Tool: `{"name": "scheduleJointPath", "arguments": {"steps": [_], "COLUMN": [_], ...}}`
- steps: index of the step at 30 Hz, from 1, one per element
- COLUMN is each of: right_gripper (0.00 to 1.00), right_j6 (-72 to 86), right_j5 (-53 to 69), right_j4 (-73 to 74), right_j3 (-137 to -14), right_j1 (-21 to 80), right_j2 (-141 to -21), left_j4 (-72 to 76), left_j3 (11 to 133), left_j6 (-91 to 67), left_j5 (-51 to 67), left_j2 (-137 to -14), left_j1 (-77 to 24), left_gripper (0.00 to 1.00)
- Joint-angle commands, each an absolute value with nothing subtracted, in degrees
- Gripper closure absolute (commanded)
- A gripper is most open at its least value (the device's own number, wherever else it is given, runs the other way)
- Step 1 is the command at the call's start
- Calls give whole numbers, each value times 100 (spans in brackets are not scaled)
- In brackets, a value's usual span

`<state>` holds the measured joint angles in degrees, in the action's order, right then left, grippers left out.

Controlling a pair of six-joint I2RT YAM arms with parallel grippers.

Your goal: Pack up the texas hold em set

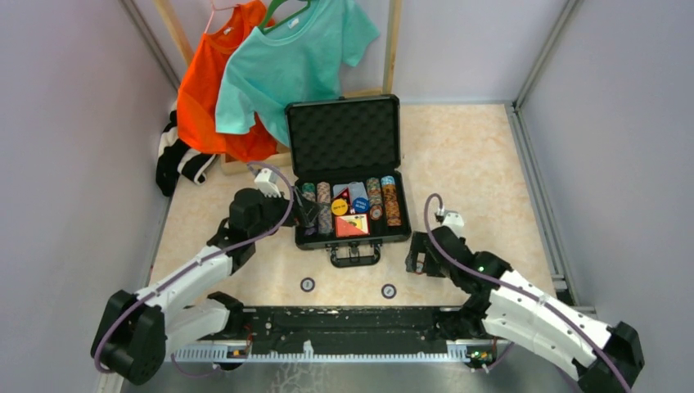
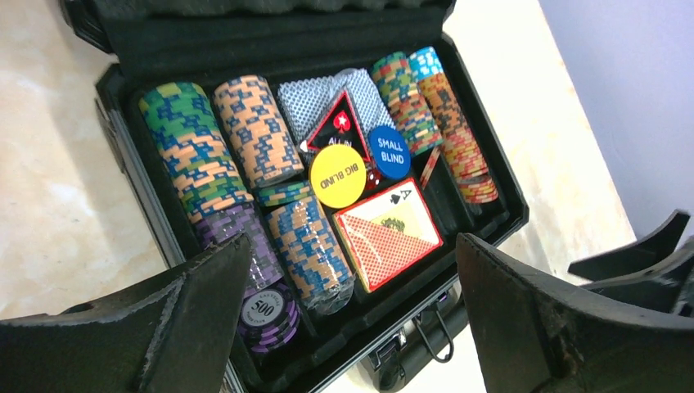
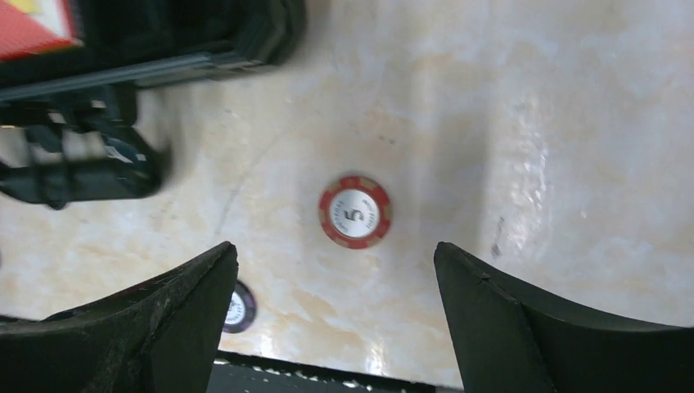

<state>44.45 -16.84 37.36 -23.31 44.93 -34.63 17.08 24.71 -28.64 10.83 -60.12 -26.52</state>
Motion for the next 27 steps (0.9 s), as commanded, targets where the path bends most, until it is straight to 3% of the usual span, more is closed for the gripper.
{"name": "scheduleJointPath", "arguments": {"steps": [1,7,10,12,15,19,20,22,25,27], "right_gripper": [10,7,19,33,37,89,93,88,54,48], "right_j6": [4873,4619,4021,4052,4216,4148,4204,4278,4252,4198], "right_j5": [-2348,-3118,-2650,-2404,-2316,-2307,-2379,-2340,-1999,-1838], "right_j4": [4447,5690,5384,5021,4733,4287,4269,4291,4182,4077], "right_j3": [-3361,-5149,-5136,-4808,-4473,-4156,-4116,-4054,-3911,-3811], "right_j1": [4706,4742,4799,4799,4799,4801,4789,4718,4531,4396], "right_j2": [-4476,-5908,-6206,-6192,-6083,-5858,-5842,-5883,-6027,-6068], "left_j4": [1376,762,733,827,846,896,907,905,949,961], "left_j3": [2674,3155,3227,3181,3082,3022,3023,3003,2945,2936], "left_j6": [-2844,-2812,-2808,-2806,-2809,-2817,-2813,-2803,-2788,-2787], "left_j5": [531,-25,-79,-120,-183,-94,-51,-37,-29,25], "left_j2": [-5656,-5547,-5484,-5490,-5581,-5688,-5694,-5672,-5635,-5630], "left_j1": [-2742,-2883,-2899,-2894,-2892,-2893,-2902,-2908,-2903,-2914], "left_gripper": [1,1,1,1,1,1,1,1,1,1]}}
